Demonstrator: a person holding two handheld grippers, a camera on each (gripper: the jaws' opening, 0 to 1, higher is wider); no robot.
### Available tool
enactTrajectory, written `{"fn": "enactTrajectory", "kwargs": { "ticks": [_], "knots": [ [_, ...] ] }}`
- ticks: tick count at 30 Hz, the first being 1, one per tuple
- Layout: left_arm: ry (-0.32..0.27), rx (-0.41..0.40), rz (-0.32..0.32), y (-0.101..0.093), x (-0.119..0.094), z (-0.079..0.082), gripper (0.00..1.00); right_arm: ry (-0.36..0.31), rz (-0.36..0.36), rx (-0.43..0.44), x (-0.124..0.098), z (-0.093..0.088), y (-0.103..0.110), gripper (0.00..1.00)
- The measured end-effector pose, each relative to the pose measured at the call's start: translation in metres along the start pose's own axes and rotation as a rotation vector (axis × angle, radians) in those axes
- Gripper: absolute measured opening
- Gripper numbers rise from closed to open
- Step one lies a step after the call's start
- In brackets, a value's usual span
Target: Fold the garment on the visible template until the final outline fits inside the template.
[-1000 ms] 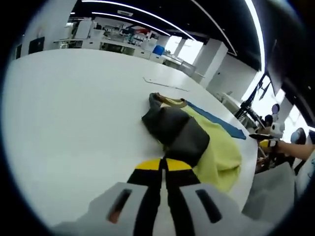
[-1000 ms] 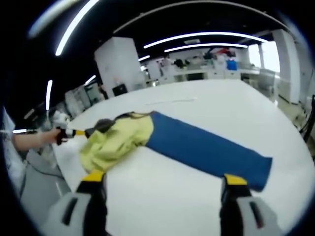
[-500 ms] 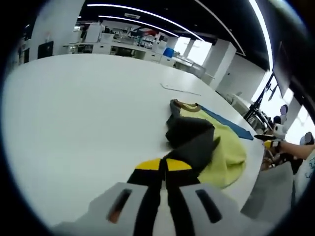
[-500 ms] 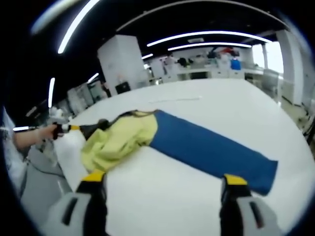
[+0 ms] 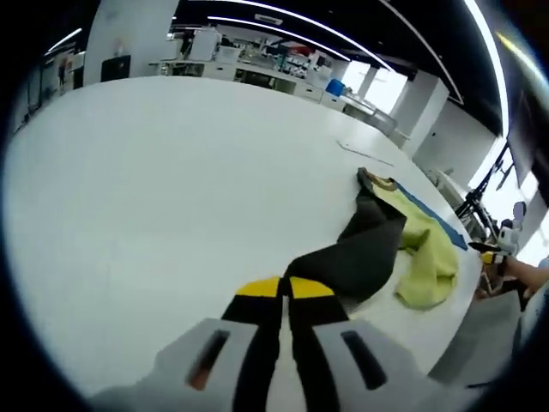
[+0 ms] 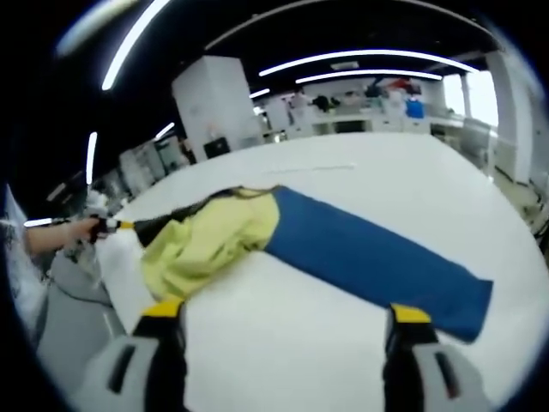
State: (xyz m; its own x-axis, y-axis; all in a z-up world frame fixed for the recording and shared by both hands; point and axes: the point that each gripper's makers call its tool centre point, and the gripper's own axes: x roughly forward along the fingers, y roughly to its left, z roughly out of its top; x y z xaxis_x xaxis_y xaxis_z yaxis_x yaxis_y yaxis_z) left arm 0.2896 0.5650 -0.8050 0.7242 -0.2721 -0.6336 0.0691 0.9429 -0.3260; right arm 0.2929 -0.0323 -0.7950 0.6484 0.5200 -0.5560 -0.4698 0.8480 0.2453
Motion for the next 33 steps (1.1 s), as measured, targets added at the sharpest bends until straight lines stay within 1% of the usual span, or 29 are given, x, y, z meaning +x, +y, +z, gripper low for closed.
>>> {"fn": "enactTrajectory", "kwargs": {
  "ticks": [4, 8, 12, 14, 18, 19, 22, 24, 25, 28, 31, 32, 33],
  "knots": [
    [-0.004, -0.037, 0.022, 0.016, -0.002, 0.005, 0.00, 0.009, -0.001, 0.004, 0.001, -0.003, 0.001, 0.97],
    [0.012, -0.044, 0.045, 0.031, -0.002, 0.005, 0.00, 0.014, -0.005, 0.007, 0.002, -0.005, 0.000, 0.97],
    [0.016, -0.071, 0.063, 0.048, 0.000, 0.008, 0.00, 0.019, -0.008, 0.006, 0.001, -0.006, 0.001, 0.97],
    [0.028, -0.068, 0.075, 0.046, 0.000, 0.005, 0.00, 0.023, -0.010, 0.006, 0.001, -0.006, 0.000, 0.97],
    [0.036, -0.079, 0.081, 0.063, 0.003, 0.016, 0.00, 0.029, -0.014, 0.010, 0.001, -0.008, 0.000, 0.97],
    [0.039, -0.080, 0.084, 0.062, 0.003, 0.015, 0.00, 0.032, -0.015, 0.011, 0.001, -0.008, 0.000, 0.97],
    [0.059, -0.071, 0.110, 0.072, 0.002, 0.017, 0.00, 0.039, -0.017, 0.013, 0.002, -0.010, -0.001, 0.97],
    [0.069, -0.085, 0.122, 0.081, 0.003, 0.020, 0.00, 0.040, -0.018, 0.014, 0.003, -0.011, -0.001, 0.97],
    [0.072, -0.084, 0.128, 0.079, 0.002, 0.020, 0.00, 0.040, -0.018, 0.014, 0.003, -0.011, 0.000, 0.97],
    [0.089, -0.073, 0.141, 0.086, 0.006, 0.024, 0.00, 0.045, -0.018, 0.015, 0.005, -0.012, -0.001, 0.97],
    [0.126, -0.055, 0.159, 0.092, 0.009, 0.025, 0.00, 0.049, -0.017, 0.015, 0.006, -0.012, 0.000, 0.97],
    [0.149, -0.054, 0.173, 0.096, 0.010, 0.025, 0.00, 0.051, -0.015, 0.015, 0.007, -0.012, 0.000, 0.97],
    [0.166, -0.034, 0.176, 0.103, 0.015, 0.031, 0.00, 0.051, -0.015, 0.013, 0.007, -0.012, 0.000, 0.97]
  ]
}}
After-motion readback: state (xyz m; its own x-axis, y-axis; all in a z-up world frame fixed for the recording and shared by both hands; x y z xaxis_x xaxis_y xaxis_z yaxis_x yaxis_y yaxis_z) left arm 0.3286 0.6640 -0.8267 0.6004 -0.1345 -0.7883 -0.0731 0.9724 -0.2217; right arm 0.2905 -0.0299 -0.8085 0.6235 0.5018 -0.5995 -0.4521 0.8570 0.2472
